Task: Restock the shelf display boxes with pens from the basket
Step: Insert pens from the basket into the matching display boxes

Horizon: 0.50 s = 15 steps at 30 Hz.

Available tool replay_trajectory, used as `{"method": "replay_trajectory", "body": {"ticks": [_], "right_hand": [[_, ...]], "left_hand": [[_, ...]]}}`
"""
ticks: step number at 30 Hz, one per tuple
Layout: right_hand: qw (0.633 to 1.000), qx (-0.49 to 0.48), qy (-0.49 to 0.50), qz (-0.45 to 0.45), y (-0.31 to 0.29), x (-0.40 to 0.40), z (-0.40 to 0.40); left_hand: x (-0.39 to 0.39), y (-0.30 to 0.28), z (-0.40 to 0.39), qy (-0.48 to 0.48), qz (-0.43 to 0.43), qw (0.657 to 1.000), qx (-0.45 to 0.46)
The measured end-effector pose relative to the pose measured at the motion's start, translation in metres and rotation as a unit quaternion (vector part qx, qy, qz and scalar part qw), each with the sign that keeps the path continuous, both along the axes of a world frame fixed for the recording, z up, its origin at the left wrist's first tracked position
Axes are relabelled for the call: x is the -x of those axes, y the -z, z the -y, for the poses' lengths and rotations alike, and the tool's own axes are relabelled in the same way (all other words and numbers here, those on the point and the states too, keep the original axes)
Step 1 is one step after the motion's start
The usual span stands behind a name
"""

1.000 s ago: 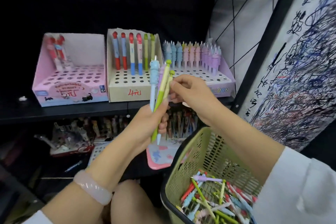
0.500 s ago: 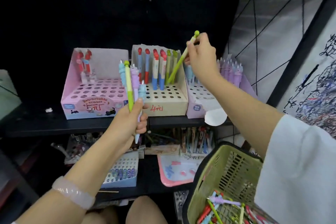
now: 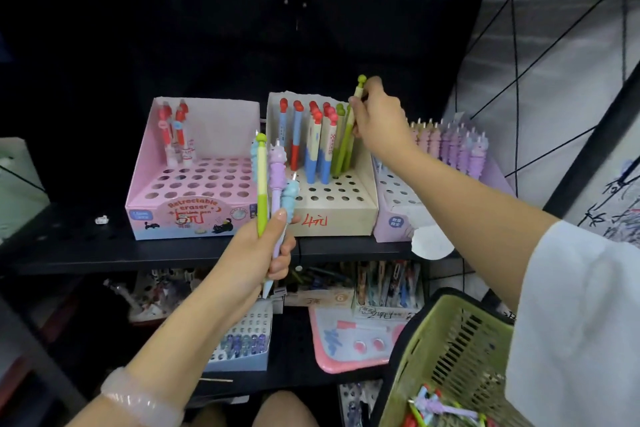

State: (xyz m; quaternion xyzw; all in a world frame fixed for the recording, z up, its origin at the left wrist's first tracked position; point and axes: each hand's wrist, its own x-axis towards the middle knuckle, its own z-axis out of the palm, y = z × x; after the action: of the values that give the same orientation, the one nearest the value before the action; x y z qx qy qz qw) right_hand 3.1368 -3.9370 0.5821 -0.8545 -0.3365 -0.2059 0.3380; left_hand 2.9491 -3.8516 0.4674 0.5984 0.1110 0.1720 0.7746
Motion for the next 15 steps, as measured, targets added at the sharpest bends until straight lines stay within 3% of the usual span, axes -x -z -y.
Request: {"method": "replay_trajectory", "body": {"ticks": [7, 10, 12, 15], "right_hand": [[0.993, 0.115, -0.020, -0.025, 0.019, 0.002, -0.002], [1.000, -0.026, -0.005, 0.011, 0.019, 0.009, 0.006], [0.992, -0.116, -0.055, 0.009, 0.017, 0.025, 0.010], [0.980, -0.030, -0.172, -0.099, 0.020, 0.051, 0.010]], "left_hand": [[0.001, 0.000, -0.003, -0.006, 0.033, 0.999, -0.001], [0.000, -0.001, -0.003, 0.003, 0.040, 0.999, -0.011], [-0.003, -0.001, 0.001, 0.019, 0.040, 0.999, -0.031], [-0.012, -0.002, 0.011, 0.044, 0.029, 0.996, -0.068]]}}
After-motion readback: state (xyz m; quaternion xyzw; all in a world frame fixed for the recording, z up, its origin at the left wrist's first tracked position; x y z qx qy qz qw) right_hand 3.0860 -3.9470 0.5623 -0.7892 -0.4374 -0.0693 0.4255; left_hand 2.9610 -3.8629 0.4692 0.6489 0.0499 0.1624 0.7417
